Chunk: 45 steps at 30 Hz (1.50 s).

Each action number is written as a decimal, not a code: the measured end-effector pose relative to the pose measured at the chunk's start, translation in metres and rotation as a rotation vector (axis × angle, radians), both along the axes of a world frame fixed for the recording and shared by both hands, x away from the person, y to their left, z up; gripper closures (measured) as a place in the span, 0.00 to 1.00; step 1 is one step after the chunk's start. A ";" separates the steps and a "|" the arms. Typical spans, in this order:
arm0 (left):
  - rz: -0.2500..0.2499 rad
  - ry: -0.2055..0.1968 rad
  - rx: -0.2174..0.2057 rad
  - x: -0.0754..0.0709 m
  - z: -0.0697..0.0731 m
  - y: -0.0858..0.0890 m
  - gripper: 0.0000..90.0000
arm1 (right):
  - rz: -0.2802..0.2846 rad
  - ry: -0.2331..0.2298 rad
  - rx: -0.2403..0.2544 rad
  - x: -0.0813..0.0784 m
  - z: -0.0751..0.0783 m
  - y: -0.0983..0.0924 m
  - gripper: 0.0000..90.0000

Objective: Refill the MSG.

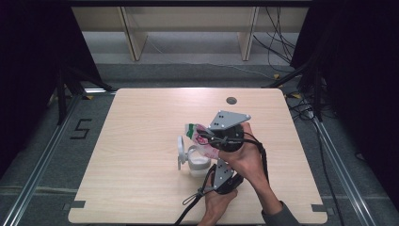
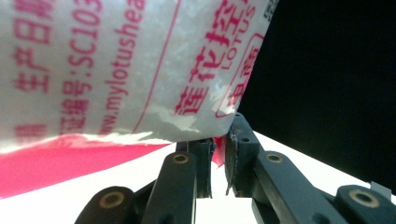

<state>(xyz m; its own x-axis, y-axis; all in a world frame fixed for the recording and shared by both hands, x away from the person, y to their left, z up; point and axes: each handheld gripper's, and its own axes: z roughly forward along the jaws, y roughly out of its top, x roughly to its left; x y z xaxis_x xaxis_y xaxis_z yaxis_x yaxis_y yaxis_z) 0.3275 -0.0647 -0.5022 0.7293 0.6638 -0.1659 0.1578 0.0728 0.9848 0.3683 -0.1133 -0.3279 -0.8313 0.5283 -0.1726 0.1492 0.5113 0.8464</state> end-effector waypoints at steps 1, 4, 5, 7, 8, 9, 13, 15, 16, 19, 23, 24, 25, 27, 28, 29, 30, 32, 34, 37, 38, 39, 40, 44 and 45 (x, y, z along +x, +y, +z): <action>-0.004 -0.001 0.000 0.000 0.000 0.000 0.91 | 0.000 -0.001 0.002 0.000 0.000 0.000 1.00; -0.003 -0.001 0.000 0.000 0.000 0.000 0.91 | 0.004 -0.030 -0.010 0.001 0.001 -0.002 1.00; -0.003 -0.001 0.001 0.000 0.000 0.000 0.91 | 0.002 -0.026 -0.008 0.001 0.001 -0.002 1.00; -0.003 -0.001 -0.001 0.000 0.000 0.000 0.91 | -0.001 -0.015 -0.002 0.000 0.001 -0.001 1.00; -0.002 -0.001 0.000 0.000 0.000 0.000 0.91 | -0.001 -0.015 -0.002 0.000 0.001 -0.001 1.00; -0.002 -0.001 -0.001 0.000 0.000 0.000 0.91 | -0.002 -0.016 -0.002 0.000 0.001 -0.001 1.00; 0.000 0.000 -0.005 0.001 0.000 0.001 0.91 | 0.000 -0.009 0.001 0.000 0.001 0.000 1.00; -0.001 0.003 -0.013 0.001 0.001 0.000 0.91 | 0.001 -0.009 -0.004 0.000 0.000 0.002 1.00; -0.001 0.003 -0.013 0.001 0.001 0.000 0.91 | 0.000 -0.008 -0.013 0.000 -0.001 0.004 1.00; 0.015 -0.003 0.049 0.003 0.002 0.003 0.91 | -0.002 -0.005 -0.050 -0.001 -0.007 0.012 1.00; -0.040 0.027 -0.094 0.002 0.001 -0.006 0.91 | -0.001 -0.012 -0.080 0.001 -0.012 0.019 1.00; -0.035 0.014 -0.012 0.004 0.001 0.000 0.91 | -0.001 -0.011 -0.078 0.001 -0.012 0.019 1.00; -0.024 0.010 0.010 0.004 0.002 0.001 0.91 | 0.003 -0.017 -0.076 0.001 -0.011 0.018 1.00; -0.038 0.012 -0.039 0.003 0.002 -0.002 0.91 | -0.005 -0.015 -0.074 0.001 -0.011 0.018 1.00; -0.038 0.013 -0.043 0.003 0.002 -0.002 0.91 | 0.003 -0.017 -0.076 0.001 -0.010 0.019 1.00; -0.037 0.012 -0.038 0.003 0.002 -0.002 0.91 | -0.004 -0.019 -0.072 0.001 -0.010 0.018 1.00; -0.034 0.028 -0.146 0.002 0.003 -0.010 0.91 | 0.006 -0.018 -0.073 0.001 -0.010 0.018 1.00; -0.040 0.030 -0.152 0.001 0.003 -0.010 0.91 | -0.001 -0.011 -0.070 0.000 -0.010 0.017 1.00; -0.040 0.029 -0.152 0.001 0.003 -0.010 0.91 | -0.002 -0.008 -0.071 0.000 -0.010 0.017 1.00; -0.045 0.021 -0.092 0.002 0.002 -0.006 0.91 | 0.005 -0.019 -0.074 0.001 -0.010 0.018 1.00; -0.040 0.013 -0.028 0.003 0.002 -0.001 0.91 | 0.005 -0.019 -0.074 0.001 -0.010 0.018 1.00; -0.035 0.009 -0.012 0.004 0.002 0.000 0.91 | 0.006 -0.019 -0.072 0.001 -0.010 0.018 1.00; -0.036 0.010 -0.021 0.004 0.002 0.000 0.91 | 0.006 -0.021 -0.071 0.001 -0.010 0.018 1.00; -0.042 0.034 -0.158 0.001 0.003 -0.011 0.91 | -0.016 0.002 -0.077 -0.001 -0.011 0.019 1.00; -0.041 0.032 -0.157 0.001 0.003 -0.011 0.91 | -0.011 -0.002 -0.077 -0.001 -0.011 0.019 1.00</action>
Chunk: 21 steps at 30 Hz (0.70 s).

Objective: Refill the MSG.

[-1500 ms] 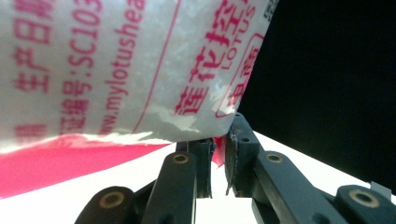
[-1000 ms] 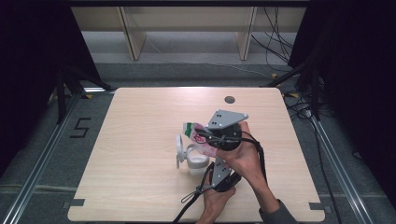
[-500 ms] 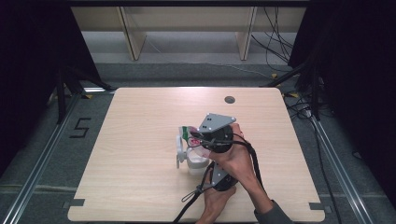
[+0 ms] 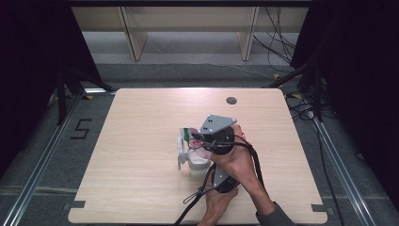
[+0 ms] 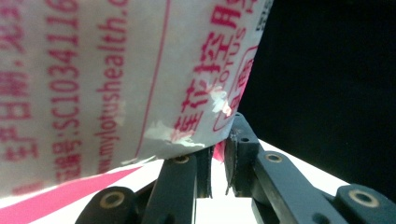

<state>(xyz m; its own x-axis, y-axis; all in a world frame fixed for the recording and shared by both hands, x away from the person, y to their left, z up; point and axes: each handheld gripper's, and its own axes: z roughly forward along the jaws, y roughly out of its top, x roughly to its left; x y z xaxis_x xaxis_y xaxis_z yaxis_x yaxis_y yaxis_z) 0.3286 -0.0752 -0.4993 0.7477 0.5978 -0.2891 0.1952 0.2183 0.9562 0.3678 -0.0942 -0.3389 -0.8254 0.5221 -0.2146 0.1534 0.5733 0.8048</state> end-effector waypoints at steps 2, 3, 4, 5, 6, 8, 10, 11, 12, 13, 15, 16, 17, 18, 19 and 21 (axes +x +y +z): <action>-0.003 -0.008 0.045 0.001 0.000 0.003 0.91 | 0.009 -0.008 0.005 0.001 0.001 -0.001 1.00; 0.002 0.001 0.003 0.000 0.000 0.000 0.91 | 0.012 -0.011 0.004 0.001 0.001 -0.001 1.00; 0.002 0.003 0.004 0.000 -0.001 -0.001 0.91 | 0.011 -0.010 0.000 0.000 0.000 0.000 1.00; 0.002 -0.001 -0.008 0.000 -0.001 -0.002 0.91 | 0.011 -0.017 -0.017 0.001 -0.002 0.001 1.00; 0.001 -0.003 -0.005 0.000 -0.002 -0.001 0.91 | 0.006 -0.011 -0.020 0.001 -0.002 0.001 1.00; 0.004 -0.001 0.009 0.000 0.000 0.000 0.91 | 0.009 0.002 -0.003 0.001 0.000 -0.002 1.00; 0.003 0.000 0.005 -0.001 0.000 -0.001 0.91 | 0.009 -0.009 0.005 0.001 0.002 -0.002 1.00; 0.003 -0.001 0.010 0.000 0.000 0.000 0.91 | 0.014 -0.009 -0.004 0.001 0.001 -0.002 1.00; 0.008 0.000 -0.007 0.000 -0.001 -0.002 0.91 | 0.009 -0.008 -0.010 0.000 -0.001 0.000 1.00; -0.003 0.003 0.005 0.000 -0.001 0.000 0.91 | 0.006 -0.006 -0.016 0.001 -0.001 0.001 1.00; 0.001 0.003 0.008 0.000 -0.001 0.000 0.91 | 0.011 -0.003 -0.012 0.002 -0.001 0.000 1.00; 0.003 -0.003 -0.005 0.000 -0.001 -0.001 0.91 | 0.007 -0.005 -0.005 0.001 -0.001 0.000 1.00; 0.001 -0.003 -0.006 0.000 -0.001 -0.001 0.91 | 0.008 -0.007 -0.006 0.001 -0.001 0.000 1.00; 0.002 -0.004 -0.005 0.000 -0.001 -0.001 0.91 | 0.008 -0.008 -0.007 0.001 -0.001 0.000 1.00; 0.002 -0.005 -0.007 0.000 -0.001 -0.001 0.91 | 0.006 -0.010 -0.008 0.001 -0.001 0.000 1.00; 0.004 -0.004 -0.005 0.000 -0.001 -0.001 0.91 | 0.007 -0.010 -0.007 0.001 -0.001 0.000 1.00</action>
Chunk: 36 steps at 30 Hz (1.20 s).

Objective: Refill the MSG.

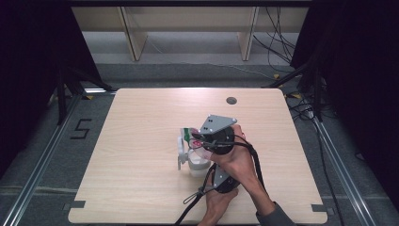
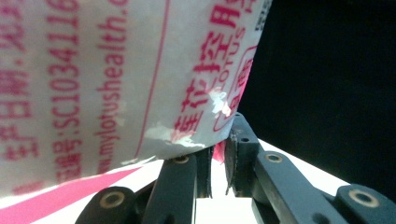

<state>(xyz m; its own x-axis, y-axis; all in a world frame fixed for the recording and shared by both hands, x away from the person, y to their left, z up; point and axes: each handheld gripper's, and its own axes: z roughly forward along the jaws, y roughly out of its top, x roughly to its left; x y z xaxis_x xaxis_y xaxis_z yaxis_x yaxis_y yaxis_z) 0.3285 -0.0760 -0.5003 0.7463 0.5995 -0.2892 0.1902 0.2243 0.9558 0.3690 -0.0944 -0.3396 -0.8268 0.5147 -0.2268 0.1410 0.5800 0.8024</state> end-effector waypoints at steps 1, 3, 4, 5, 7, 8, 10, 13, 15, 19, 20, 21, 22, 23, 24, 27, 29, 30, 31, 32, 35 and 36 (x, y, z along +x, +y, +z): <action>0.000 -0.001 0.001 0.000 0.000 0.000 0.91 | 0.000 -0.001 0.000 0.000 0.000 0.000 1.00; 0.007 0.002 0.002 0.000 0.000 0.000 0.91 | 0.006 0.001 0.003 0.000 0.001 -0.001 1.00; 0.004 0.000 0.002 0.000 0.000 0.000 0.91 | 0.001 0.012 0.010 0.000 0.001 -0.002 1.00; -0.003 0.002 0.018 -0.001 0.000 0.001 0.91 | 0.005 0.005 0.012 0.000 0.001 -0.002 1.00; 0.036 -0.021 0.168 0.001 0.000 0.012 0.91 | 0.002 0.005 0.025 0.000 0.003 -0.004 1.00; 0.048 -0.028 0.218 0.002 0.000 0.015 0.91 | 0.003 0.011 0.026 0.000 0.003 -0.005 1.00; 0.039 -0.008 0.060 -0.001 0.000 0.004 0.91 | 0.003 0.014 0.032 0.000 0.004 -0.006 1.00; 0.040 -0.009 0.059 -0.001 0.000 0.004 0.91 | 0.003 0.015 0.051 -0.001 0.005 -0.009 1.00; 0.041 -0.025 0.163 -0.001 -0.001 0.011 0.91 | 0.014 0.008 0.067 0.000 0.006 -0.011 1.00; 0.053 -0.032 0.186 -0.002 -0.004 0.017 0.91 | 0.021 0.011 0.101 -0.002 0.010 -0.018 1.00; 0.056 -0.032 0.189 -0.002 -0.004 0.018 0.91 | 0.022 0.012 0.106 -0.002 0.011 -0.020 1.00; 0.057 -0.033 0.191 -0.003 -0.004 0.018 0.91 | 0.019 0.009 0.116 -0.002 0.012 -0.021 1.00; 0.058 -0.033 0.192 -0.003 -0.004 0.019 0.90 | 0.028 0.008 0.121 -0.002 0.013 -0.024 1.00; 0.055 -0.034 0.195 -0.003 -0.005 0.019 0.90 | 0.036 0.016 0.126 -0.002 0.013 -0.025 1.00; 0.055 -0.038 0.201 -0.004 -0.005 0.019 0.90 | 0.032 -0.002 0.134 -0.002 0.013 -0.027 1.00; 0.053 -0.044 0.220 -0.006 -0.006 0.019 0.90 | 0.027 0.008 0.148 -0.003 0.014 -0.032 1.00; 0.059 -0.046 0.222 -0.007 -0.007 0.020 0.90 | 0.023 -0.001 0.161 -0.004 0.014 -0.036 1.00; 0.059 -0.048 0.225 -0.008 -0.008 0.020 0.90 | 0.033 0.013 0.163 -0.004 0.015 -0.039 1.00; 0.064 -0.046 0.241 -0.009 -0.009 0.022 0.90 | 0.028 0.006 0.176 -0.005 0.015 -0.040 1.00; 0.063 -0.040 0.243 -0.009 -0.009 0.024 0.90 | 0.035 0.006 0.175 -0.005 0.016 -0.044 1.00; 0.058 -0.041 0.237 -0.010 -0.012 0.026 0.89 | 0.029 0.003 0.213 -0.006 0.016 -0.049 1.00; 0.057 -0.041 0.246 -0.010 -0.012 0.026 0.89 | 0.034 0.010 0.218 -0.006 0.016 -0.052 1.00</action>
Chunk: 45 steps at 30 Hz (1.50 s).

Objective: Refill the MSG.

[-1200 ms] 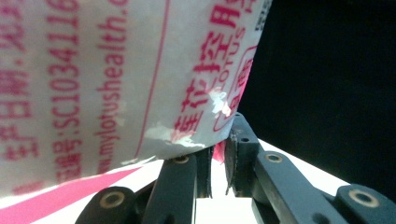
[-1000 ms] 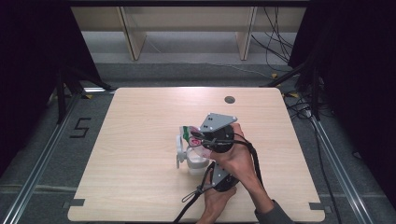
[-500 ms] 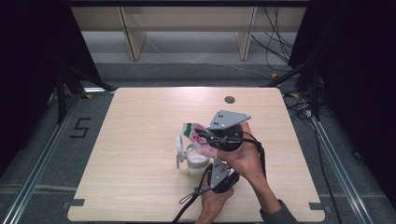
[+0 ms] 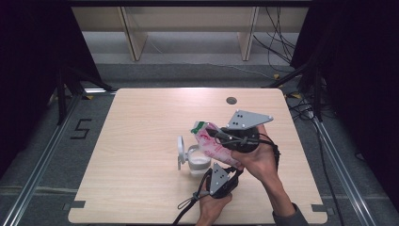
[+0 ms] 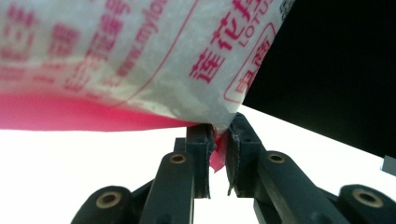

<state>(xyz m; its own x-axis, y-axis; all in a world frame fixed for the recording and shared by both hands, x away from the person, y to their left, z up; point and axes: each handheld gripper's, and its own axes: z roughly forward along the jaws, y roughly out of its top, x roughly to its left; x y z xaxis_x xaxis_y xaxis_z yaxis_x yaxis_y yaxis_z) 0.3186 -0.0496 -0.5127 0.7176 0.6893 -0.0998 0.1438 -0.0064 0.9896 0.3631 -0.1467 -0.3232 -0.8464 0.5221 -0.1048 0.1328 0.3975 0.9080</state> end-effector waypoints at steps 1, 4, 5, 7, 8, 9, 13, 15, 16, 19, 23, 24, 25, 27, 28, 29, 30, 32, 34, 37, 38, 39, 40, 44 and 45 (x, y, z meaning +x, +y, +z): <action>0.002 0.000 0.000 0.000 0.000 0.001 0.88 | 0.005 -0.008 -0.002 0.001 0.000 -0.003 1.00; -0.004 0.012 -0.011 -0.001 -0.002 0.001 0.85 | -0.001 0.017 0.044 0.000 0.000 -0.012 1.00; -0.007 0.014 -0.014 -0.001 -0.002 0.002 0.83 | -0.011 0.020 0.061 0.000 0.000 -0.014 1.00; -0.009 0.011 -0.012 -0.002 -0.001 0.004 0.81 | -0.009 0.024 0.066 0.000 0.001 -0.019 1.00; -0.008 0.013 -0.016 -0.002 -0.001 0.004 0.80 | -0.013 0.022 0.082 -0.001 0.001 -0.022 1.00; -0.010 0.013 -0.008 -0.002 -0.002 0.005 0.78 | -0.006 0.003 0.082 0.000 0.002 -0.024 1.00; -0.005 0.018 0.004 -0.007 -0.002 0.011 0.73 | -0.017 0.026 0.139 -0.001 0.001 -0.033 1.00; -0.012 0.007 0.014 -0.008 -0.002 0.014 0.70 | -0.002 0.041 0.151 -0.001 0.001 -0.037 1.00; -0.009 0.020 0.019 -0.011 -0.001 0.017 0.69 | 0.004 0.033 0.158 0.000 0.000 -0.038 1.00; -0.010 0.019 0.030 -0.016 -0.001 0.024 0.67 | 0.005 0.057 0.190 0.000 -0.002 -0.042 1.00; -0.016 0.021 -0.001 -0.023 0.000 0.026 0.65 | 0.025 0.064 0.214 0.002 -0.004 -0.044 1.00; -0.016 0.017 0.010 -0.023 0.000 0.028 0.64 | 0.022 0.077 0.220 0.001 -0.005 -0.045 1.00; -0.015 0.020 0.026 -0.024 0.001 0.031 0.64 | 0.018 0.072 0.221 0.001 -0.005 -0.045 1.00; -0.011 0.018 0.035 -0.025 0.001 0.034 0.64 | 0.013 0.068 0.229 0.002 -0.006 -0.047 1.00; -0.014 0.014 -0.021 -0.026 0.001 0.032 0.64 | 0.018 0.062 0.230 0.003 -0.007 -0.048 1.00; -0.010 0.016 -0.015 -0.027 0.001 0.033 0.64 | 0.021 0.064 0.233 0.003 -0.007 -0.048 1.00; -0.009 0.013 -0.013 -0.027 0.001 0.034 0.64 | 0.010 0.053 0.235 0.004 -0.008 -0.049 1.00; -0.011 0.012 0.005 -0.028 0.001 0.037 0.64 | 0.015 0.061 0.230 0.004 -0.009 -0.050 1.00; -0.014 0.015 0.009 -0.029 0.001 0.042 0.64 | 0.011 0.069 0.240 0.005 -0.011 -0.051 1.00; -0.025 0.008 0.006 -0.031 0.003 0.047 0.64 | 0.010 0.075 0.249 0.006 -0.012 -0.053 1.00; -0.024 0.001 0.007 -0.032 0.004 0.049 0.64 | 0.011 0.066 0.249 0.007 -0.013 -0.054 1.00; -0.024 0.001 0.007 -0.032 0.004 0.049 0.64 | 0.011 0.066 0.249 0.007 -0.013 -0.054 1.00; -0.018 -0.009 0.022 -0.034 0.006 0.053 0.64 | 0.013 0.071 0.258 0.007 -0.013 -0.055 1.00; -0.021 -0.047 0.040 -0.038 0.012 0.063 0.64 | 0.008 0.092 0.279 0.011 -0.020 -0.061 1.00; -0.021 -0.047 0.040 -0.038 0.012 0.063 0.64 | 0.008 0.092 0.279 0.011 -0.020 -0.061 1.00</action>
